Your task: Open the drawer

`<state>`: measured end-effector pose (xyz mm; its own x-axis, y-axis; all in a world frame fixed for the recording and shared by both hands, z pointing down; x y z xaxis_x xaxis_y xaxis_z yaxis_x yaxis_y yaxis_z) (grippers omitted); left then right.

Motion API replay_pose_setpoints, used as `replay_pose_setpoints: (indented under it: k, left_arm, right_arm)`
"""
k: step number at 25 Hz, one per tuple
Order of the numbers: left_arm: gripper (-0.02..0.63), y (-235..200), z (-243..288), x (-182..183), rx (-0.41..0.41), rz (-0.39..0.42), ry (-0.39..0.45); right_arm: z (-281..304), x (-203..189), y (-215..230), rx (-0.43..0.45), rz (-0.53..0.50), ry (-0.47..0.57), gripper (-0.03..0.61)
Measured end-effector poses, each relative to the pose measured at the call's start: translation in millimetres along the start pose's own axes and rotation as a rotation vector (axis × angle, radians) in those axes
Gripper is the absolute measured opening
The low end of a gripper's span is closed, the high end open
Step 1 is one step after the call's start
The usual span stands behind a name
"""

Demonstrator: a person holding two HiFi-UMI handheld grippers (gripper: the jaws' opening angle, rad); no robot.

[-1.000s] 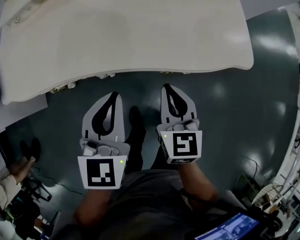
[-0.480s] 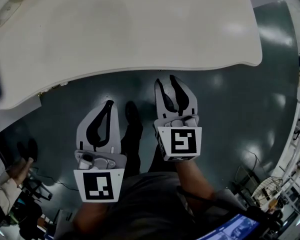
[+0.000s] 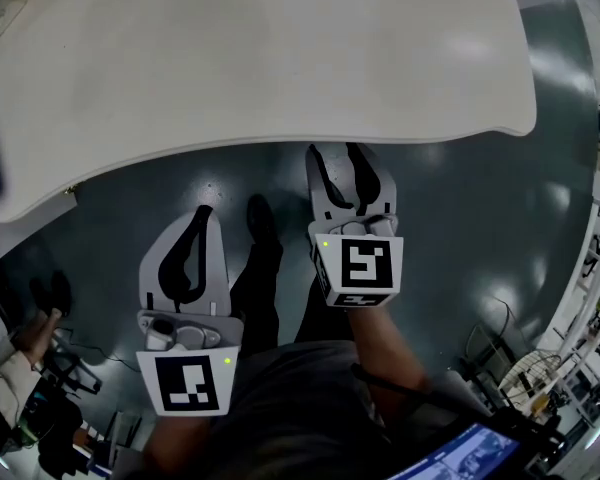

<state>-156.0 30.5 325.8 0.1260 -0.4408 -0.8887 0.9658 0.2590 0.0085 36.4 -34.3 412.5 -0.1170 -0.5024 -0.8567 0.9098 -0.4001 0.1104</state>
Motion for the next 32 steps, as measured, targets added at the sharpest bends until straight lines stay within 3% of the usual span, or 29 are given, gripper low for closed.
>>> replay_pose_setpoints:
  k: [20,22,24,29,32]
  left_arm:
    - [0.015,-0.7,-13.2,2.8,0.041,-0.023,-0.023]
    - [0.015,1.1,-12.9,3.8,0.038,-0.021,-0.022]
    - [0.015,2.0,-14.2,4.1,0.036,-0.019,-0.027]
    - [0.015,-0.5,-14.2,1.1,0.038,-0.024,-0.028]
    - [0.015,0.0,-13.1,-0.1,0.035,-0.026,-0.026]
  right_arm:
    - [3.4,2.9,6.8,-0.041,0.038,-0.019,0.156]
    - [2.5,1.3,8.6,-0.052,0.045,-0.029,0.120]
    - [-2.4,-3.0,8.7,-0.054,0.050,-0.038,0.011]
    - [-1.8,-11.6,4.0,0.008,0.058,-0.083,0.014]
    - [0.6,-8.8,9.2,0.002,0.071,-0.072,0.129]
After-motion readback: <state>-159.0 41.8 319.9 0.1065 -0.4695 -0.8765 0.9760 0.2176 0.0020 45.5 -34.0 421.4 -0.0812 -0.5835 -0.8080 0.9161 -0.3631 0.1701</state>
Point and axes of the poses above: the fingertips, and each gripper's own axes: z forward along the fingers, y to its right, x out of its top, the point moved 9 cm from there along -z, backward along the fingers, and after that the axes turned 5 degrees about x, right-handed, at the moved point
